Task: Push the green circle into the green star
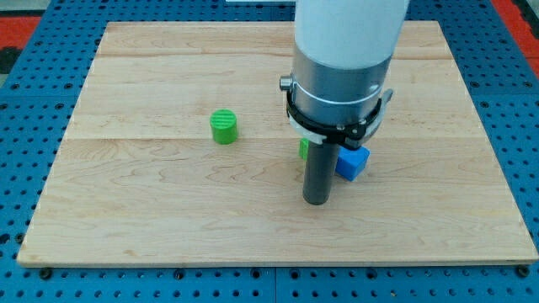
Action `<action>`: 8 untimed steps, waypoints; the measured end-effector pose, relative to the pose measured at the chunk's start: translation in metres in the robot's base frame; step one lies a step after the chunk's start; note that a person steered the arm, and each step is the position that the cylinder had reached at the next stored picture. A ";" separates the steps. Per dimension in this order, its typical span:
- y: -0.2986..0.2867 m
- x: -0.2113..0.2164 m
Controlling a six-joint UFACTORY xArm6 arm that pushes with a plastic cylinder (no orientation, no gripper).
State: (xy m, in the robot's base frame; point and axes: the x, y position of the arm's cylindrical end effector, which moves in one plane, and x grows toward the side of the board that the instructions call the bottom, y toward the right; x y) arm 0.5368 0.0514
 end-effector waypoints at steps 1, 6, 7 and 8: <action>-0.042 0.025; -0.079 -0.110; -0.081 -0.100; -0.149 -0.100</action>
State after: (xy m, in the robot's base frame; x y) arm 0.4367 -0.0973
